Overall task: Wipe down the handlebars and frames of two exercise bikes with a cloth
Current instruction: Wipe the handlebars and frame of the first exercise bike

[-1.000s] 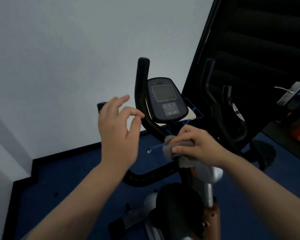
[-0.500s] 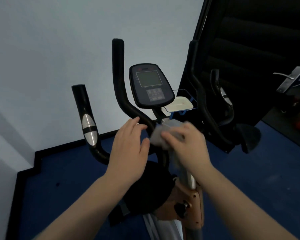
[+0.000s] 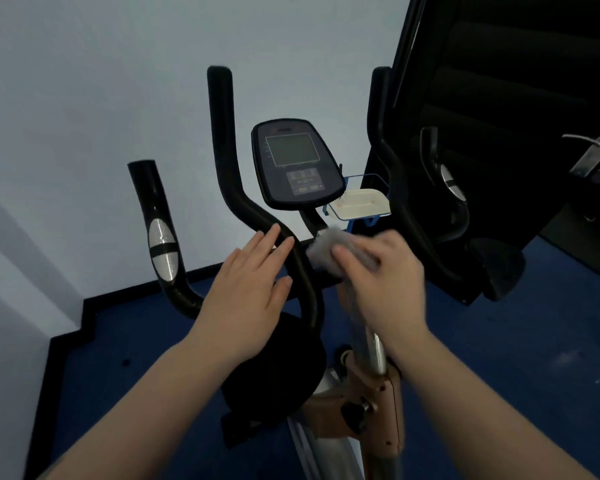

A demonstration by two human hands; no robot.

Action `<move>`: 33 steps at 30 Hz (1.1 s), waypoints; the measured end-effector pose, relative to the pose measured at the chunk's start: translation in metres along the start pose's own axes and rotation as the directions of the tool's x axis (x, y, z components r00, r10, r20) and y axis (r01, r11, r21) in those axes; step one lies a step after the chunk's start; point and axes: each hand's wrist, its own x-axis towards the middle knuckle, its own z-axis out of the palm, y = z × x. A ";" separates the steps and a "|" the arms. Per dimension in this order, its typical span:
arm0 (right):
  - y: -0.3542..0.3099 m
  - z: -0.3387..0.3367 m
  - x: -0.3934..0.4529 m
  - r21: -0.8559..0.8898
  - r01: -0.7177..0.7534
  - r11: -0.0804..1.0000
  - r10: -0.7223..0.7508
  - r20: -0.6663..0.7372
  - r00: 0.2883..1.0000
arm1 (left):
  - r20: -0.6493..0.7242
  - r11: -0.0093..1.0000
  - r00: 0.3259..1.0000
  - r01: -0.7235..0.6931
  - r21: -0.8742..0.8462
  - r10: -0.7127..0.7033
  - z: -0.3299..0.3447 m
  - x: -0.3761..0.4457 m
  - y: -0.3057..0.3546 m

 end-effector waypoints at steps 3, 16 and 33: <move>-0.015 0.032 0.003 -0.409 0.014 0.912 0.013 0.064 0.998 | 0.003 1.000 1.000 0.007 -0.001 -0.007 -0.001 0.000 0.000; -0.006 0.018 -0.018 -0.394 0.137 0.909 -0.078 0.162 0.984 | 0.012 0.998 1.000 0.022 -0.061 -0.022 0.000 -0.001 -0.001; 0.009 -0.002 -0.042 -0.064 0.225 0.972 -0.204 0.237 0.950 | -0.023 0.985 0.999 0.027 -0.172 -0.031 -0.003 -0.001 -0.001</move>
